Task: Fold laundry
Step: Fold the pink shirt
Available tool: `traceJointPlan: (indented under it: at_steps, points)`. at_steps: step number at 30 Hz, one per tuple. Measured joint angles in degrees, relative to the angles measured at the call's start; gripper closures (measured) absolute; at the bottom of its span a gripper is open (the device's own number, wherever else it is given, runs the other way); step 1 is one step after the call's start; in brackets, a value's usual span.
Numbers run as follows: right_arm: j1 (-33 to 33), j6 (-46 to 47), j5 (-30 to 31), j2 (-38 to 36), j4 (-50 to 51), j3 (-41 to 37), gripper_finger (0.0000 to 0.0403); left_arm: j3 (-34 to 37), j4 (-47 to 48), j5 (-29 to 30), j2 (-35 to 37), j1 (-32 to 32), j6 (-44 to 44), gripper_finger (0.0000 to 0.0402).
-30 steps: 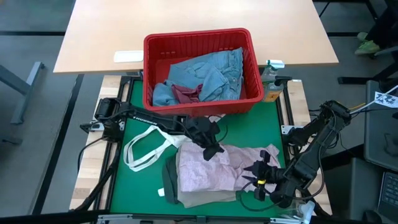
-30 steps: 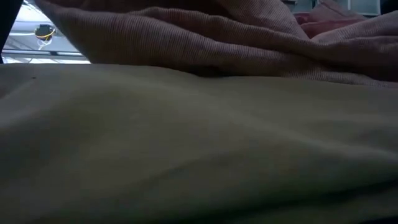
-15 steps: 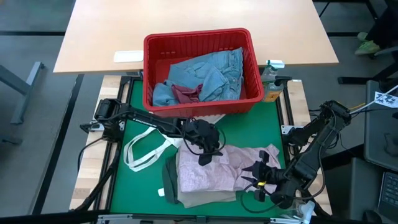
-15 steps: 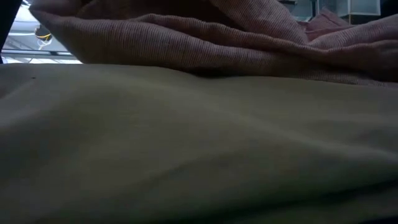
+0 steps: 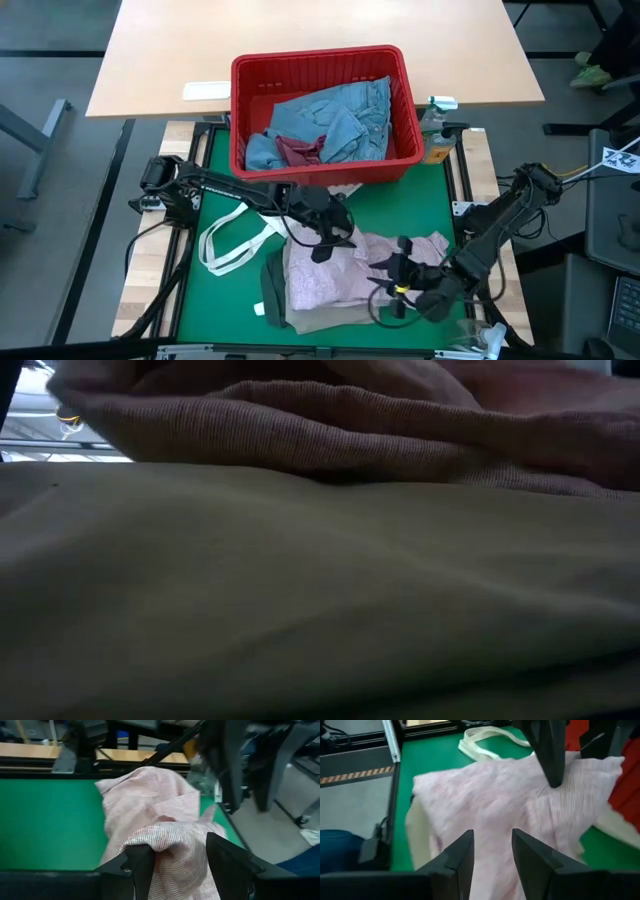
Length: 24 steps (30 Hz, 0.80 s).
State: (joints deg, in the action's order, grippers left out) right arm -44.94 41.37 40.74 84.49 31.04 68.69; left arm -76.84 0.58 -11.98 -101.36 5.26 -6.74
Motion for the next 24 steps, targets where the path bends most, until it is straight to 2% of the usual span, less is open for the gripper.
traceJointPlan:
  at_steps: [4,9,13,19,24]
  points:
    - [3.6,-4.0,-3.5,1.0,-1.9,0.0,0.0271,0.0,1.2,-2.3,0.3,0.7,-0.1,0.0233]
    - [7.0,-4.8,-8.3,2.0,-2.0,0.0,0.0271,0.0,4.3,2.3,0.2,2.1,-0.2,0.0232]
    - [8.8,-4.9,-11.6,2.0,-2.1,0.0,0.0271,0.0,4.3,2.7,0.2,2.4,-0.4,0.0219]
    - [9.0,-9.2,-13.8,2.0,-4.9,0.0,0.0271,0.0,4.0,2.0,0.2,2.3,-0.3,0.0212]
    - [9.0,-10.2,-18.1,2.0,-5.1,0.0,0.0271,0.0,5.0,1.7,0.2,2.3,-3.2,0.0212]
